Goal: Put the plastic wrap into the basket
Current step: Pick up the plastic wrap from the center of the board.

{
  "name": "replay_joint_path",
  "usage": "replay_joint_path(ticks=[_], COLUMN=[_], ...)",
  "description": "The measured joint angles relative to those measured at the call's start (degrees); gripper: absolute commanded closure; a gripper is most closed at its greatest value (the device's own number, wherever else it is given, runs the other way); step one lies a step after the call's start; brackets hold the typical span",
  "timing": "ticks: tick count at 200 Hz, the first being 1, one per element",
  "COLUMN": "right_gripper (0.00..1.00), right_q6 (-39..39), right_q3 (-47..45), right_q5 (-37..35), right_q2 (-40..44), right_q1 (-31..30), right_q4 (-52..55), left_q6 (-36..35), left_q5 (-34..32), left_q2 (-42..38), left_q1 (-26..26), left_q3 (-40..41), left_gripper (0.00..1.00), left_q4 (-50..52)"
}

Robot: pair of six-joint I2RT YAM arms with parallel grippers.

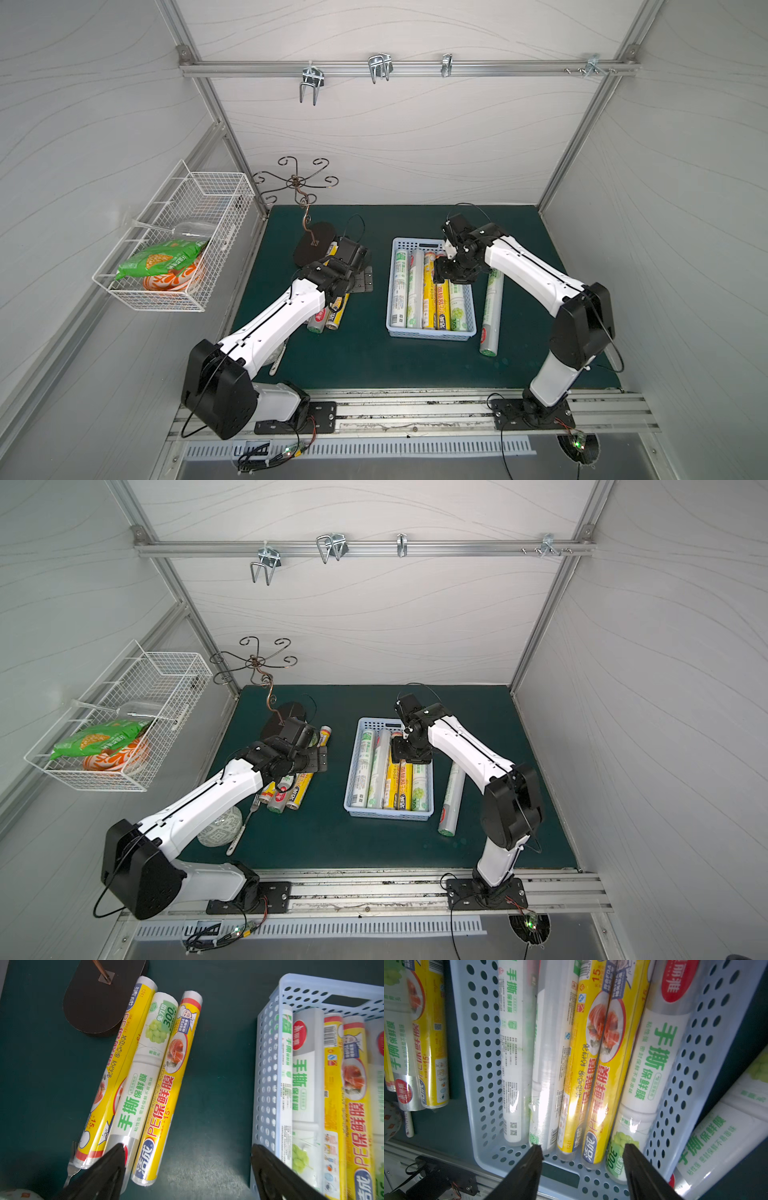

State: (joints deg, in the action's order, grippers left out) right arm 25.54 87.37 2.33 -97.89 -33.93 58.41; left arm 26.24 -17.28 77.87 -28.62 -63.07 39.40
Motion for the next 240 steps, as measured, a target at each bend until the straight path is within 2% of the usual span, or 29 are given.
replay_joint_path(ticks=[61, 99, 157, 240], right_gripper=[0.13, 0.1, 0.07, 0.01], right_q6=[-1.5, -2.4, -4.0, -5.0], right_q3=[-7.5, -11.8, -18.0, -24.5], right_q5=[-2.2, -1.5, 0.2, 0.9], right_q2=[8.4, 14.3, 19.0, 27.5], right_q1=[2.5, 6.0, 10.8, 13.0], right_q4=[1.7, 1.7, 1.9, 2.1], left_q6=[0.5, 1.0, 1.6, 1.5], left_q5=[-2.3, -2.2, -1.5, 0.8], left_q2=[5.2, 8.2, 10.8, 15.8], left_q1=[1.9, 3.2, 4.6, 4.6], left_q3=[0.0, 0.2, 2.3, 2.3], left_gripper=[0.02, 0.03, 0.04, 0.04], left_q4=[-2.4, -3.9, -6.9, -8.9])
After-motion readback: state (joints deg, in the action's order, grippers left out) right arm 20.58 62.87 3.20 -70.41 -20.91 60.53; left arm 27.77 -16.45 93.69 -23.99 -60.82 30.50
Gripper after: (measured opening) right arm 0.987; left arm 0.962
